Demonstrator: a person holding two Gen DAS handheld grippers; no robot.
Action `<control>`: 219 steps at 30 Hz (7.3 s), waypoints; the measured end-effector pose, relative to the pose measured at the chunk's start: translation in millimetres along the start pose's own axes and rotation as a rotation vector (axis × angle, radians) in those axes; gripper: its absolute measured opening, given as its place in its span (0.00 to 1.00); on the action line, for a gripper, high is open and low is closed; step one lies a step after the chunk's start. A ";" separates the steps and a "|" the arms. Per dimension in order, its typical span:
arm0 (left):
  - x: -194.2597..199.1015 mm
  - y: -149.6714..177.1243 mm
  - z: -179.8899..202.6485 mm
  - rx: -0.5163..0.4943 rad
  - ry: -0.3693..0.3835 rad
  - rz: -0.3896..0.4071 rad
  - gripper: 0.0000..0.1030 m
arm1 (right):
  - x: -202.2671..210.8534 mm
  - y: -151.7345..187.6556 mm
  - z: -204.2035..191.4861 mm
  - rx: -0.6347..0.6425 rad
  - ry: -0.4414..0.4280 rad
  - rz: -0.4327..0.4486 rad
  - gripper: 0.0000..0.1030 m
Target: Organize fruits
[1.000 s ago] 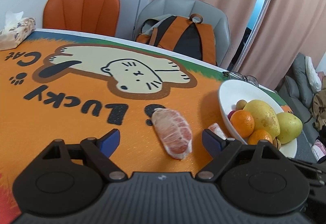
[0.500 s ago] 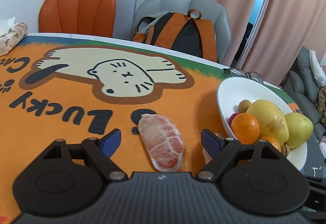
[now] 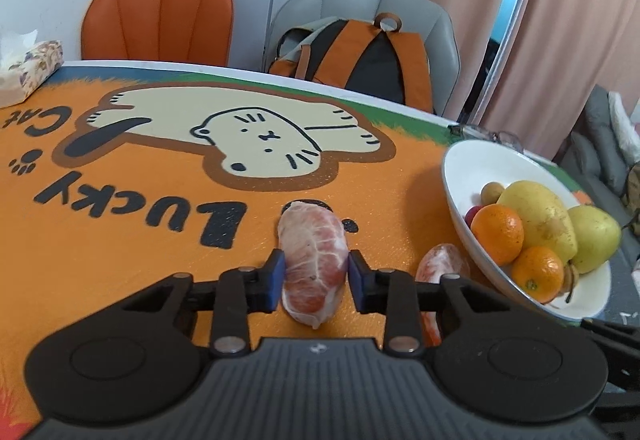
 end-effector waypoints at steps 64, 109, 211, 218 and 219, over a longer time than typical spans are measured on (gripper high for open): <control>9.9 6.1 -33.2 0.083 -0.015 0.020 0.38 | -24.4 9.4 -34.6 0.173 0.101 0.022 0.45; 63.9 14.4 -39.2 0.129 0.030 0.055 0.13 | 26.8 -18.6 0.3 -0.050 -0.069 0.142 0.19; 68.7 -37.8 32.3 0.069 0.126 0.098 0.80 | 92.0 -36.9 80.3 -0.211 0.087 0.256 0.73; 89.5 -29.2 18.1 0.078 0.111 0.102 0.88 | 102.0 -28.7 70.7 -0.221 0.095 0.247 0.79; 92.9 -27.7 17.4 0.074 0.115 0.101 0.89 | 103.8 -27.5 69.8 -0.220 0.098 0.247 0.80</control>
Point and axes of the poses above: each gripper's, at about its wrist camera, not at the fingertips, and x roughly against the way its jaws point, z to its right, y to its underside, the point moved 4 cm from there along -x, roughly the way its jaws point, and after that the axes turned 2 degrees about y, right-handed, at the moved point
